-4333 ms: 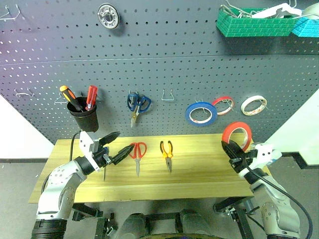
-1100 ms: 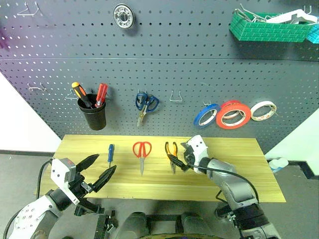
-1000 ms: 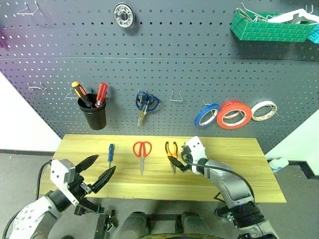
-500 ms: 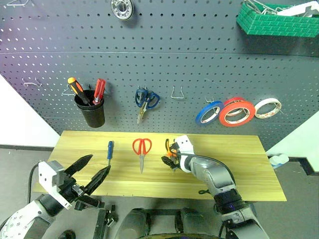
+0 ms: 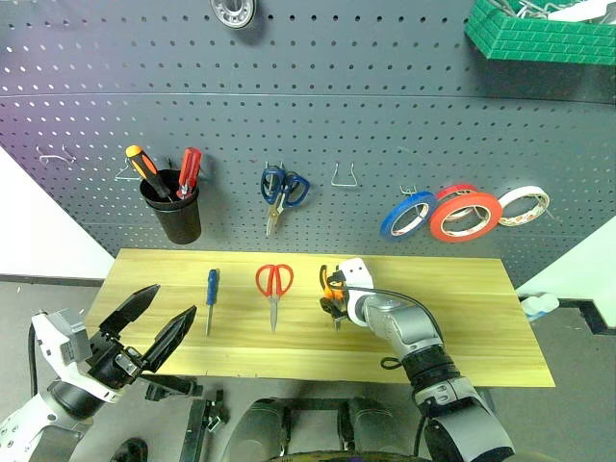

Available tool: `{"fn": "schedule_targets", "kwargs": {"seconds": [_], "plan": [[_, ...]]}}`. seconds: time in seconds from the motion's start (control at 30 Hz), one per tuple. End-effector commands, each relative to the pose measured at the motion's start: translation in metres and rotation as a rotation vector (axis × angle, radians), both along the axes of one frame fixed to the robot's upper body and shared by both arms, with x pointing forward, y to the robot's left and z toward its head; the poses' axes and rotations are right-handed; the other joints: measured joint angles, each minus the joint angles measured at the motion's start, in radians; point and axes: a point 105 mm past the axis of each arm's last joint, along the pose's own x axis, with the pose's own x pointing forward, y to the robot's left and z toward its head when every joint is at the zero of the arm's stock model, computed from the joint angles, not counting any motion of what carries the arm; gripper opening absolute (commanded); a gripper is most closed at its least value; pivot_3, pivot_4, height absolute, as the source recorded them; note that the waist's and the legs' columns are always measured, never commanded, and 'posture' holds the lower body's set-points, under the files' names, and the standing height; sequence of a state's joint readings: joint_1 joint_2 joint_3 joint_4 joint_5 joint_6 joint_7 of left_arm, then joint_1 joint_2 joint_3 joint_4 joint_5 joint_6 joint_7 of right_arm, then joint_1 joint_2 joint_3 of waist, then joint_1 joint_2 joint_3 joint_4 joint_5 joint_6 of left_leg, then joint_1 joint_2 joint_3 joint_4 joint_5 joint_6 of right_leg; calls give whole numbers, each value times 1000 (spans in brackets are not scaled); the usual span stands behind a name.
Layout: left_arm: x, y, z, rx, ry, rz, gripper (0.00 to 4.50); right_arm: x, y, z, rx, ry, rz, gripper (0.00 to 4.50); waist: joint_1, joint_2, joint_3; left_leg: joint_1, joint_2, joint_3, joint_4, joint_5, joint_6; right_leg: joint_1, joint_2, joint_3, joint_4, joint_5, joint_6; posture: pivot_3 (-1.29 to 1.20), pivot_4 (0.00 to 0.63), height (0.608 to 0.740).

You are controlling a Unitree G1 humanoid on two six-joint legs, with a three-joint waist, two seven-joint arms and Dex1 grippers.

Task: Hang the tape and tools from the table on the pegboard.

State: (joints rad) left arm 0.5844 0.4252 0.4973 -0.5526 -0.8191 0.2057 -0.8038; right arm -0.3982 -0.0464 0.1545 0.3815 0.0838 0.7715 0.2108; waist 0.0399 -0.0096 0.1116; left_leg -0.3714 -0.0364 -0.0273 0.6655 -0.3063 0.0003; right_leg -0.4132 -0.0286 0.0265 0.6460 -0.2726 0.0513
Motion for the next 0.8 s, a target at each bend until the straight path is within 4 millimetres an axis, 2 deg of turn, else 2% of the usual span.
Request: {"fn": "schedule_targets", "kwargs": {"seconds": [0.03, 0.17, 0.4, 0.53, 0.8], "plan": [[-2, -1, 13, 22, -54, -9, 4500, 12, 11, 12, 25, -40, -11, 4494, -2, 0, 1, 0, 0, 0, 0, 0, 0, 0, 0, 0, 0, 0, 0, 175, 105, 734], [-2, -3, 12, 30, -49, -19, 4500, 15, 23, 15, 55, -36, -9, 4494, -1, 2, 6, -1, 0, 0, 0, 0, 0, 0, 0, 0, 0, 0, 0, 182, 113, 734], [-4, -4, 10, 38, -40, -18, 4500, 16, 28, 12, 49, -18, -17, 4494, -1, 3, 13, -1, 0, -1, 0, 0, 0, -1, -1, -1, -1, 0, 0, 189, 125, 734], [-4, -6, 11, 35, -40, -19, 4500, 21, 23, 13, -2, -45, -41, 4494, -1, 3, 16, -1, 0, -1, 0, 0, 0, -1, -1, -1, -1, 0, 0, 193, 126, 734], [-5, -9, 11, 27, -31, -25, 4500, 33, 20, 29, 10, -130, -62, 4494, -1, 3, 24, -3, 0, -1, -1, 0, 1, -2, -1, -1, -1, 0, 0, 190, 129, 734]]}}
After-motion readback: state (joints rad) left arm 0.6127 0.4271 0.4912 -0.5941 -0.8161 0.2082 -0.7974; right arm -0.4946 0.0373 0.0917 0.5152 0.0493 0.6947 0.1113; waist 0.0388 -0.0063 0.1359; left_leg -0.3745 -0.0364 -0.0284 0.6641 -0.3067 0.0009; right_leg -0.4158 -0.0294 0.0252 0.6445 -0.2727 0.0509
